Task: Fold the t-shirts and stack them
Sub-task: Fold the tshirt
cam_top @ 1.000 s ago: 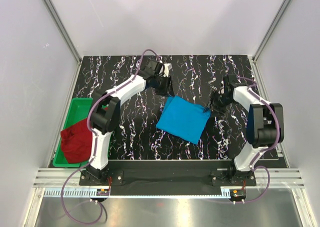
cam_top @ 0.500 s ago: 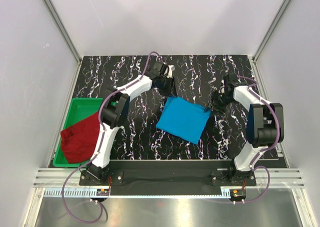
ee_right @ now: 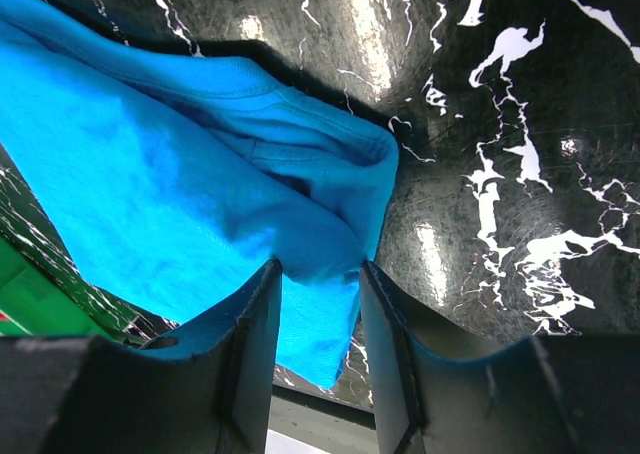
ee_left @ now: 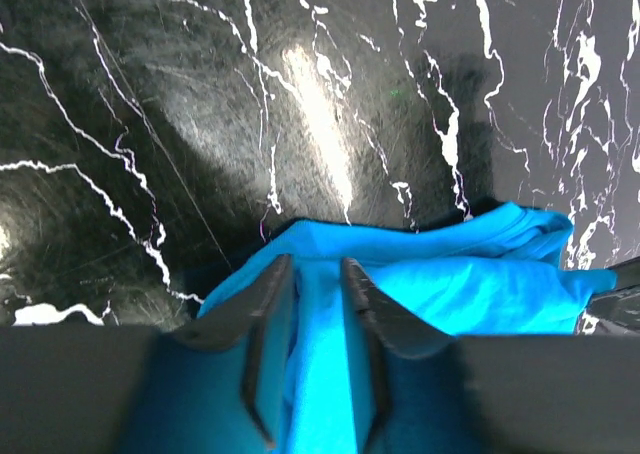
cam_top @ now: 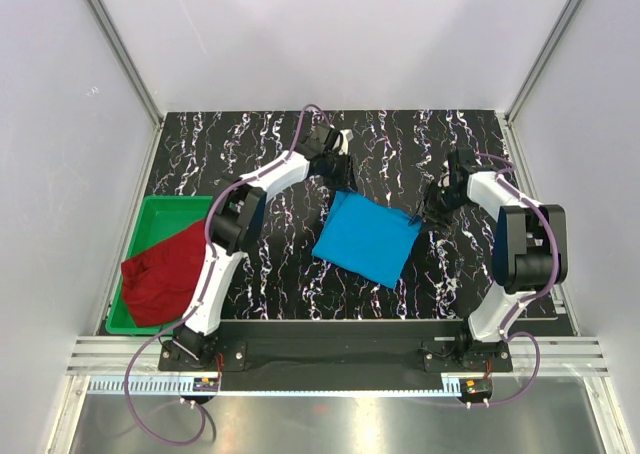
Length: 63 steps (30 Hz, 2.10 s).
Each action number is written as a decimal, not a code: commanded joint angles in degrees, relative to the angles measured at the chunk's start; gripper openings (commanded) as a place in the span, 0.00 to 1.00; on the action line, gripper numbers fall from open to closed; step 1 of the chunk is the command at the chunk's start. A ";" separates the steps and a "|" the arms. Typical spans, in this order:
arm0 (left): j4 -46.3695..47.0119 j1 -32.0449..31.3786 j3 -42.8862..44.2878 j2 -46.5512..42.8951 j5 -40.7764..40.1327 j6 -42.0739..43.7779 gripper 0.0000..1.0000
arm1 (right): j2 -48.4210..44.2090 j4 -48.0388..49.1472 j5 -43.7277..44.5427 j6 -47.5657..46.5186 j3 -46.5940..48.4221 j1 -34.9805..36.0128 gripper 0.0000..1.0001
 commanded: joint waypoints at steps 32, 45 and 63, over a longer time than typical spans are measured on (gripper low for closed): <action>3.35 0.04 -21.94 -32.08 -9.03 -2.69 0.00 | -9.54 -4.15 -8.87 -1.25 -0.02 -0.97 0.00; 2.82 2.15 -19.32 -26.65 -7.98 -3.93 0.00 | -3.31 -4.95 -8.60 -1.87 8.51 -0.97 0.00; -9.67 6.90 5.75 -10.98 -12.72 2.92 0.29 | 14.37 -4.41 7.75 -7.41 25.30 -0.97 0.45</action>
